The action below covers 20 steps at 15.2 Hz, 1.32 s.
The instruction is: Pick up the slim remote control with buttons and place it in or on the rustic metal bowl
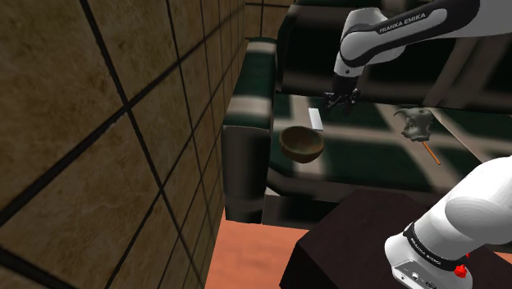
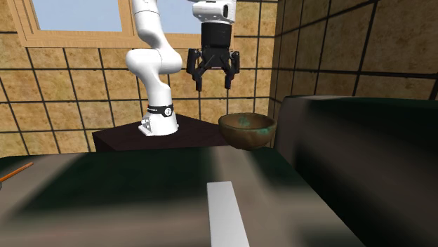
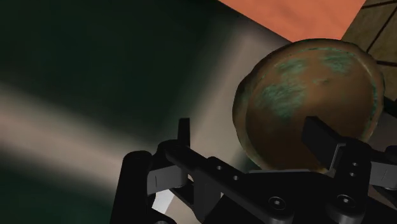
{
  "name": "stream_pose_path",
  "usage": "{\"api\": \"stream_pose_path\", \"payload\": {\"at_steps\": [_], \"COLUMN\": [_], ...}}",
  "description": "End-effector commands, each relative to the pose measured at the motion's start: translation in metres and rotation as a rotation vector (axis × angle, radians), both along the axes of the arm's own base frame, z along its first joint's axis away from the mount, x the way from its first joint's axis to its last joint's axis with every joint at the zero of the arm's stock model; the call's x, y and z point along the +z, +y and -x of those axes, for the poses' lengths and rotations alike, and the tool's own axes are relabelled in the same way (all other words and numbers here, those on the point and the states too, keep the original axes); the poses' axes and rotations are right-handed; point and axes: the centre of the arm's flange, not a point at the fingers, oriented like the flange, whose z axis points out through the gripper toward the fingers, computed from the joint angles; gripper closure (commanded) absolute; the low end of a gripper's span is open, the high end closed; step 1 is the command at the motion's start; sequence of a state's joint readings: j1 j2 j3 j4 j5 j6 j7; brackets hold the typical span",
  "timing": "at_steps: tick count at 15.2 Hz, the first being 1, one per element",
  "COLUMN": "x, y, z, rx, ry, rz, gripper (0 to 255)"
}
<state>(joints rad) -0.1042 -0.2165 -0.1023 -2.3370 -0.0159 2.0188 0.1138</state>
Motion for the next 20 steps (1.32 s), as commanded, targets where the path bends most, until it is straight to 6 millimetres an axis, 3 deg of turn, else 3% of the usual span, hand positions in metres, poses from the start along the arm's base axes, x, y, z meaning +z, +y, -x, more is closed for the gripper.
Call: {"api": "stream_pose_path", "payload": {"at_steps": [1,20], "x": [-0.013,-0.129], "y": [-0.016,-0.162], "z": [-0.016,-0.165], "rx": [-0.023,-0.232], "ry": [-0.009,-0.086], "rz": [0.006,0.054], "gripper": [0,0]}}
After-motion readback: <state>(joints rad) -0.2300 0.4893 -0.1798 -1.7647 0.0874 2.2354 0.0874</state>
